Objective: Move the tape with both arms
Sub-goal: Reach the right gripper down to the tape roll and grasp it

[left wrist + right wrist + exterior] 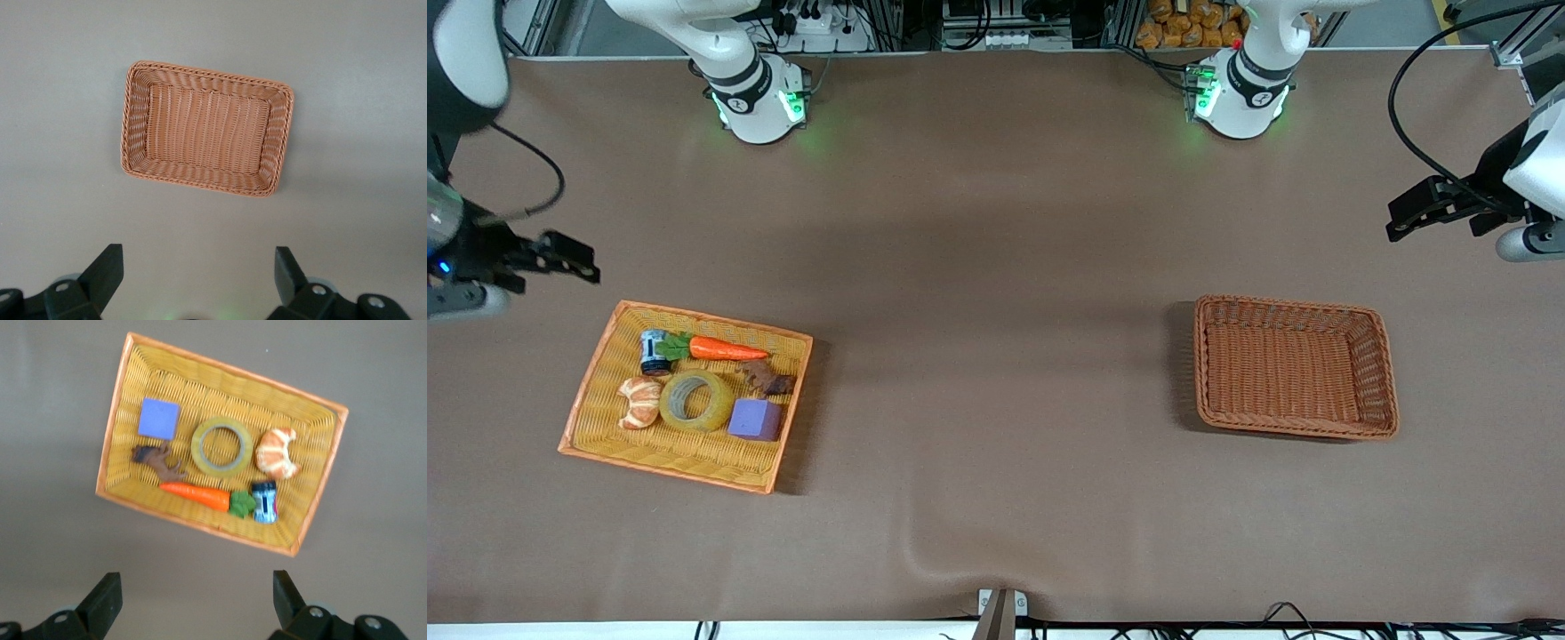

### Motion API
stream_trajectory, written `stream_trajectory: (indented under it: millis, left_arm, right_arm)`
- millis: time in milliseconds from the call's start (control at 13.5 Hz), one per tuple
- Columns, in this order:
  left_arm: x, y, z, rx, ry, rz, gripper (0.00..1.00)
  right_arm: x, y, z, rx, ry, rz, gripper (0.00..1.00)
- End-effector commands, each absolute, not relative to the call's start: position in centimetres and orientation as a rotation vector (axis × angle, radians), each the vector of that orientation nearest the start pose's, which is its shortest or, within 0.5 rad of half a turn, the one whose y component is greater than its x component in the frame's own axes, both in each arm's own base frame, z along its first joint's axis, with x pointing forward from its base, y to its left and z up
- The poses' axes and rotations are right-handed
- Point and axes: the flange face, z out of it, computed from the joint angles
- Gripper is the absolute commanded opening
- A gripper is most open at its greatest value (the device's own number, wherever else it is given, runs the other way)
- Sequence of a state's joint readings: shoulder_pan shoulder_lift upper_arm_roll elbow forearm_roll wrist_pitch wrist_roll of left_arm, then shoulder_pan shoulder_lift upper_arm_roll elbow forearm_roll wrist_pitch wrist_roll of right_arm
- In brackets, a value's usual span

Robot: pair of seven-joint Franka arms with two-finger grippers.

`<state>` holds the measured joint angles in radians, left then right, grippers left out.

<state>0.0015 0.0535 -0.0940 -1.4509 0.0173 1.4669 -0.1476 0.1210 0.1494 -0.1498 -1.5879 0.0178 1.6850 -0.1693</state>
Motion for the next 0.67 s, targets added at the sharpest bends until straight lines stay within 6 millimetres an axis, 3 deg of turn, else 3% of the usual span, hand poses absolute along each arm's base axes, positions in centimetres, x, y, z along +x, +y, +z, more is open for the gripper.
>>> stream_trajectory:
  millis: [0,222,444,593]
  left_arm:
    - [55.7,-4.8,64.6,-3.117,-0.049,0.065,1.00]
    - [55.7,-4.8,64.5,-3.118,-0.052,0.068,1.00]
    - [55.7,-4.8,64.5,-3.118,-0.049,0.070,1.00]
    - [55.7,-4.8,64.5,-3.118,-0.049,0.070,1.00]
  right_arm:
    - [63.7,2.8,48.2,-3.141,-0.308,0.077,1.00]
    - [66.3,4.0,39.9,-3.026,-0.555,0.108,1.00]
    - [68.8,3.1,32.9,-2.939,-0.814,-0.004,1.00]
    - [68.5,2.1,29.0,-2.945,-0.820,0.015,1.00]
